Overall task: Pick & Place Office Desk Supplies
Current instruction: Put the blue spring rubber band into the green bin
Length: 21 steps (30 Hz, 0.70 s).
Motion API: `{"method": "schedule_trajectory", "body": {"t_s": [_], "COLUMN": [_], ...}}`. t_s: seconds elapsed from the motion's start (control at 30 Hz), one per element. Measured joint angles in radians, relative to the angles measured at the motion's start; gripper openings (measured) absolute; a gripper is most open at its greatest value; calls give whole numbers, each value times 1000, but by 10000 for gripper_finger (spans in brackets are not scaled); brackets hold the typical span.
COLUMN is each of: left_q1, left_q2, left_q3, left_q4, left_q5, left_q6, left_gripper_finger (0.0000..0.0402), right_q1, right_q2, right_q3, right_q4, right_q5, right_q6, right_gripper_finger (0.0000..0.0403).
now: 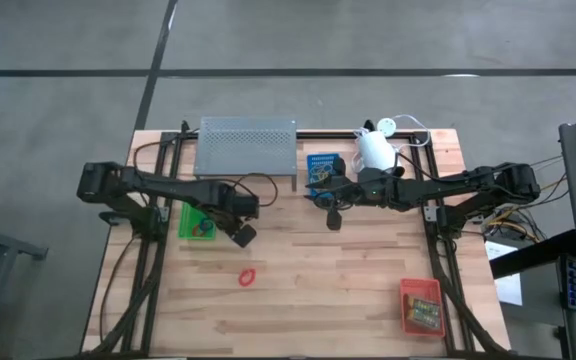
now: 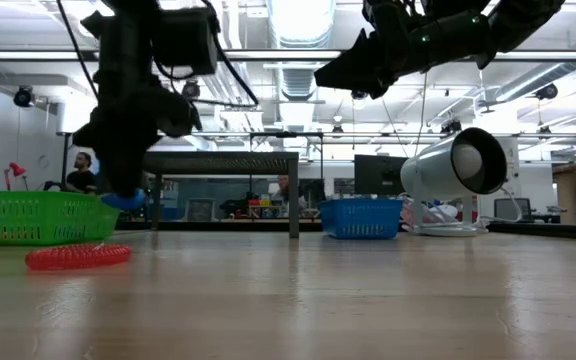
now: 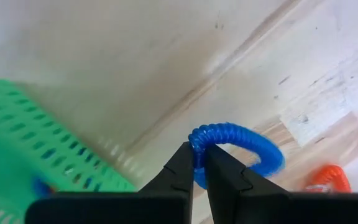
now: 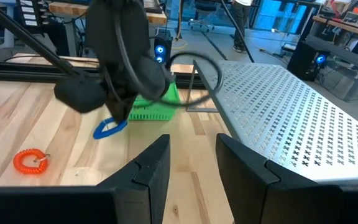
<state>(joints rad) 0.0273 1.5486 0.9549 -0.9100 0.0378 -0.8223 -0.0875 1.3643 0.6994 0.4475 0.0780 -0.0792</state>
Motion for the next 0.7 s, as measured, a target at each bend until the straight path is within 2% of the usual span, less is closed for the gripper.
{"method": "schedule_trajectory", "body": {"t_s": [0.23, 0.43, 0.7], "left_q1": [0, 0, 1], "left_q2": [-81, -146, -232], "left_q3": [61, 94, 94], "left_q4": [-155, -305, -410], "left_q5": [-108, -185, -204], "left_q6": [-43, -170, -301], "left_gripper_finger": [28, 28, 28], "right_q1": [0, 0, 0], "right_q2": [0, 0, 0], "right_q3": [0, 0, 0], "right_q4": [-3, -3, -3], "right_q5": [0, 0, 0], "right_q6": [0, 0, 0], "right_gripper_finger": [127, 127, 127]}}
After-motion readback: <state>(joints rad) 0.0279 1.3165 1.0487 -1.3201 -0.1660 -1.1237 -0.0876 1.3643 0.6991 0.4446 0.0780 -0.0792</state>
